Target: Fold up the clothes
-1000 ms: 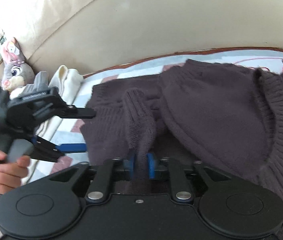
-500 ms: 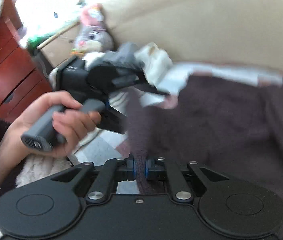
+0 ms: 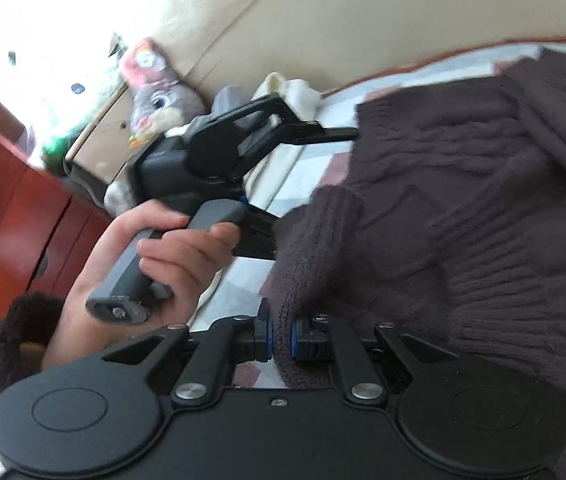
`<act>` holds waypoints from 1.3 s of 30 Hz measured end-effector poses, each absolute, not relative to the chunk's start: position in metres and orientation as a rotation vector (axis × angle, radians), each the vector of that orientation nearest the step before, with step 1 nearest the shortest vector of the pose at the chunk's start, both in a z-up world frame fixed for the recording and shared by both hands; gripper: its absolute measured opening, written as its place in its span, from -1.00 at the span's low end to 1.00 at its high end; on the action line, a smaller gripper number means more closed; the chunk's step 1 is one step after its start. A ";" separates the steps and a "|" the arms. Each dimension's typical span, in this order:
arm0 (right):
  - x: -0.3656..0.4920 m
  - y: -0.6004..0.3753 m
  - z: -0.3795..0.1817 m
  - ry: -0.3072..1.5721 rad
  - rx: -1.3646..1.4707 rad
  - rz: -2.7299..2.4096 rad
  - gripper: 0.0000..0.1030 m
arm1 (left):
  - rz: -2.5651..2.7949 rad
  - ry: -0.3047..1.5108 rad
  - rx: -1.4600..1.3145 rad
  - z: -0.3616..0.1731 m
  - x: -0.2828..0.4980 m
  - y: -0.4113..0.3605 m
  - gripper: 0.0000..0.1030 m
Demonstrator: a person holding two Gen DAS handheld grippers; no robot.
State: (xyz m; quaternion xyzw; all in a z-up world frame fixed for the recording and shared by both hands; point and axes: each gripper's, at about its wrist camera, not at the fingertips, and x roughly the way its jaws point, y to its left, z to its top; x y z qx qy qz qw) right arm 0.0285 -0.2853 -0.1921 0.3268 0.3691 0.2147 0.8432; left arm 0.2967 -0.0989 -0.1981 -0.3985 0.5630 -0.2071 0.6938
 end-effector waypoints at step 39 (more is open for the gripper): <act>-0.196 -0.599 -0.166 0.650 1.384 -0.267 -0.03 | -1.274 1.107 -0.050 -0.065 0.086 -0.474 0.09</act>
